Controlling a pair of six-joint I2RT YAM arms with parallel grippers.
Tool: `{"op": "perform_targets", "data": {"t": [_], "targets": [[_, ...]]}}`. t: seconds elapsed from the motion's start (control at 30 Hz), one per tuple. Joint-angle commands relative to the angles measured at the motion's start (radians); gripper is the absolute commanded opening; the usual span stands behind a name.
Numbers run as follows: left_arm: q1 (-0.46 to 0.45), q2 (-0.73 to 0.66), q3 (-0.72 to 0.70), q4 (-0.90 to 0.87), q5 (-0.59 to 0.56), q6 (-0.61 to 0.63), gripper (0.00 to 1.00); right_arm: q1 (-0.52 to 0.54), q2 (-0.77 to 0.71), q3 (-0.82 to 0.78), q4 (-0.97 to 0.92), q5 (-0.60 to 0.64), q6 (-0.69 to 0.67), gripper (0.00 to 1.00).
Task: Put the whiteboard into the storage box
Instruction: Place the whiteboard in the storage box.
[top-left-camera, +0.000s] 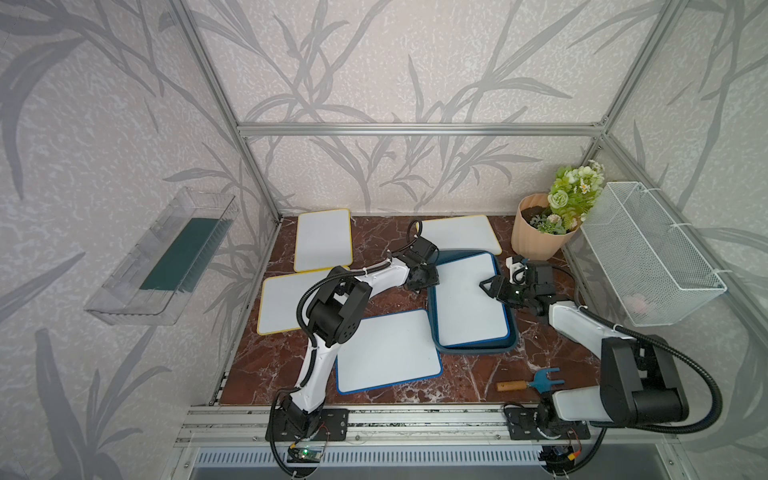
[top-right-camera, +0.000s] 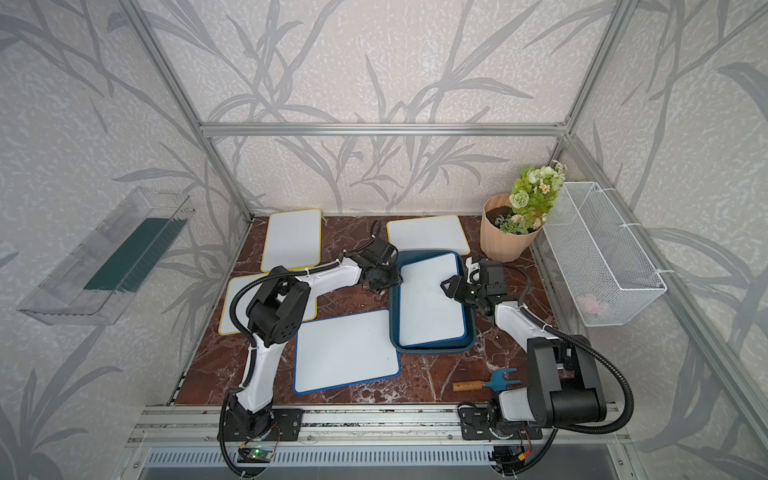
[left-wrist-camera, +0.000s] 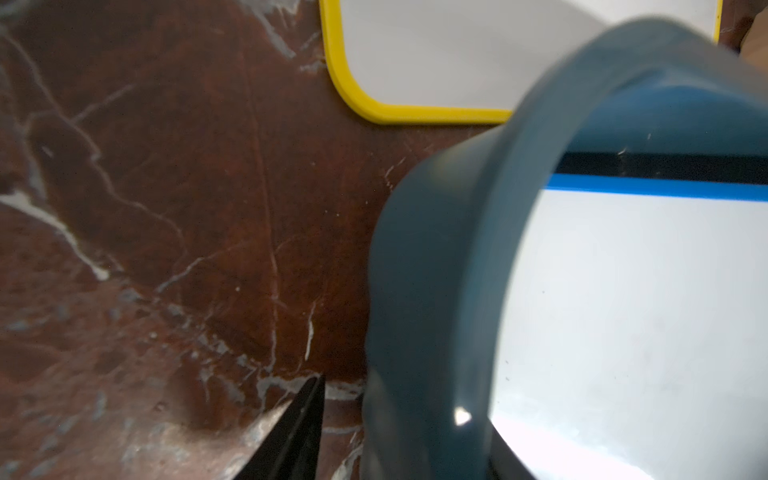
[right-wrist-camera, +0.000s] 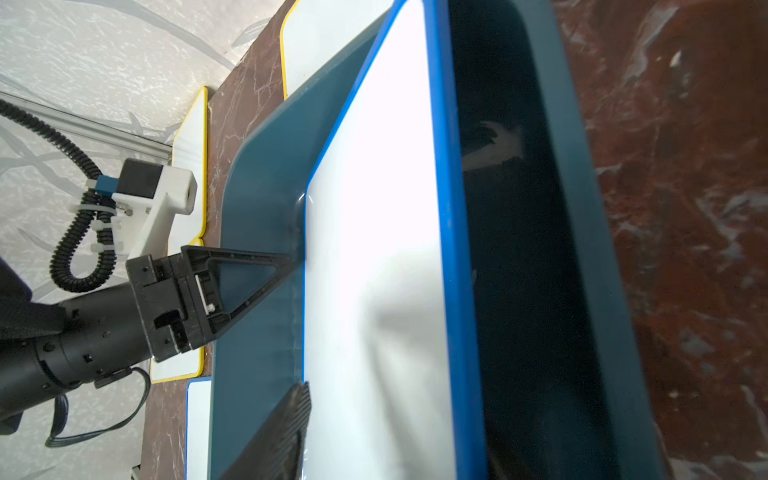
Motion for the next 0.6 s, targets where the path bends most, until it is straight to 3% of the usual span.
{"op": "perform_targets", "data": {"t": [0.0, 0.57], "targets": [[-0.004, -0.030, -0.023, 0.032, 0.020, -0.037, 0.49, -0.001, 0.015, 0.057, -0.046, 0.030, -0.068, 0.58], [-0.024, -0.024, -0.026, 0.069, 0.057, -0.074, 0.49, 0.000, 0.113, 0.158, -0.215, 0.232, -0.150, 0.76]]}}
